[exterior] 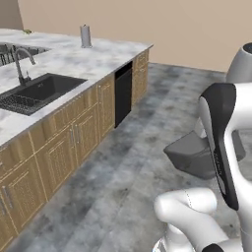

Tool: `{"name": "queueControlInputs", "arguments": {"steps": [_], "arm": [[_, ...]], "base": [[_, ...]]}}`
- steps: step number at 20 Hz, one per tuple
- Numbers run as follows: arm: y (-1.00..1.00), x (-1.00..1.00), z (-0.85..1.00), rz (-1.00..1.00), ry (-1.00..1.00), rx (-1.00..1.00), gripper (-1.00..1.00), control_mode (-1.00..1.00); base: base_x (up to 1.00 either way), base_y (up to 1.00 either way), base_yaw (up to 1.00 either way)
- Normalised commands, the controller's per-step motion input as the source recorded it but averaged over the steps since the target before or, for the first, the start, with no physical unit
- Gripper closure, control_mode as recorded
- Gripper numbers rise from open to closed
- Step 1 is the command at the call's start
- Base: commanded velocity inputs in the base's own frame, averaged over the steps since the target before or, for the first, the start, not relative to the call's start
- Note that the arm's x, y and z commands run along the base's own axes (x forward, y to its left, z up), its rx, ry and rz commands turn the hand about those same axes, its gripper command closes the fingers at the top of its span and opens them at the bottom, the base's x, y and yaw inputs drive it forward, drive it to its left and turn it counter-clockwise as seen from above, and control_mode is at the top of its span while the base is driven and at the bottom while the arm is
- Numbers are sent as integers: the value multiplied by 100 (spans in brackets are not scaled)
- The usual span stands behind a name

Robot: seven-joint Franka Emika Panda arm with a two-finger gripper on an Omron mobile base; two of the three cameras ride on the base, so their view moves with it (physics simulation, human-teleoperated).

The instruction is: Retrieve the tupperware and aluminum foil from the cabinet and place them on the dining counter near the plate with broccoli and cucumber to prepare for storing leftovers.

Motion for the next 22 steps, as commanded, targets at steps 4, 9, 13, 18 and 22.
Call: {"name": "queueControlInputs", "arguments": {"steps": [4,9,13,18,22], "arm": [[0,0,0,0,0,0,100,100],[0,0,0,0,0,0,100,100],[0,0,0,0,0,0,100,100],[0,0,0,0,0,0,100,100],[0,0,0,0,0,0,100,100]], "base": [[100,-48,5],[100,-54,0],[100,-62,-2],[100,-29,-23],[100,-4,-34]]}}
